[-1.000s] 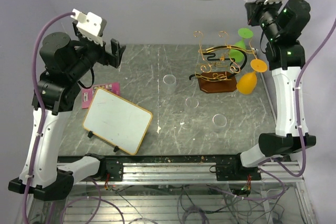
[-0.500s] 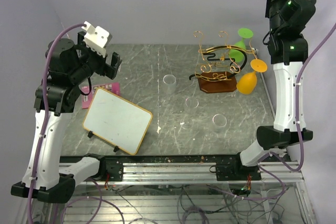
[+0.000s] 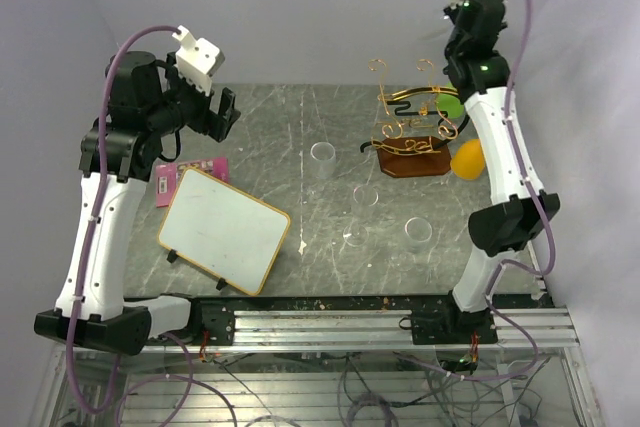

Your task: Place the wine glass upside down on the wine glass rack

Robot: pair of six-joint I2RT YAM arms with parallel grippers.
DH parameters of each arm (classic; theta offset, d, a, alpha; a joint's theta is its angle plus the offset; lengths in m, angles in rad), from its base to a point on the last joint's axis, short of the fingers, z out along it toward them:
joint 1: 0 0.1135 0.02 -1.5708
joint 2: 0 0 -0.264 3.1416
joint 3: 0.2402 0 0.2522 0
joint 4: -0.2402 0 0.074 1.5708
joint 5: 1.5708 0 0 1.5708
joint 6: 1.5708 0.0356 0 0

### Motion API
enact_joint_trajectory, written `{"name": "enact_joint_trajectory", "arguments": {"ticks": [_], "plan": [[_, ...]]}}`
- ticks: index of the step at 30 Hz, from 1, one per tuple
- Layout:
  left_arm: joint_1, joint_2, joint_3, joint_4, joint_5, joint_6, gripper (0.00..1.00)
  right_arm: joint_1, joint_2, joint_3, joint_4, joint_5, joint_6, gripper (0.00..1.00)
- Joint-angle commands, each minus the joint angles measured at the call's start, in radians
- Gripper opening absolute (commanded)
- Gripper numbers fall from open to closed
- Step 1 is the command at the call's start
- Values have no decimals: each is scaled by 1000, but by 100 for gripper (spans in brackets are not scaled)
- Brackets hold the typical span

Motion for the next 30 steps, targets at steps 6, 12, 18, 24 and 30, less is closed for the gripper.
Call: {"name": "enact_joint_trajectory", "arguments": {"ticks": [6, 12, 18, 24, 30], "plan": [[14, 67, 83, -36, 52, -12, 92, 50, 120, -62, 259, 223, -343, 0], [14, 91, 89, -46, 66, -14, 91, 54, 169, -94, 277, 233, -401, 0], [14, 95, 89, -46, 69, -13, 91, 57, 181, -112, 172, 185, -375, 0], [14, 93, 89, -44, 74, -11, 90, 57, 176, -149, 117, 163, -413, 0], [14, 92, 83, -41, 75, -5, 90, 57, 160, -179, 77, 138, -434, 0]]}}
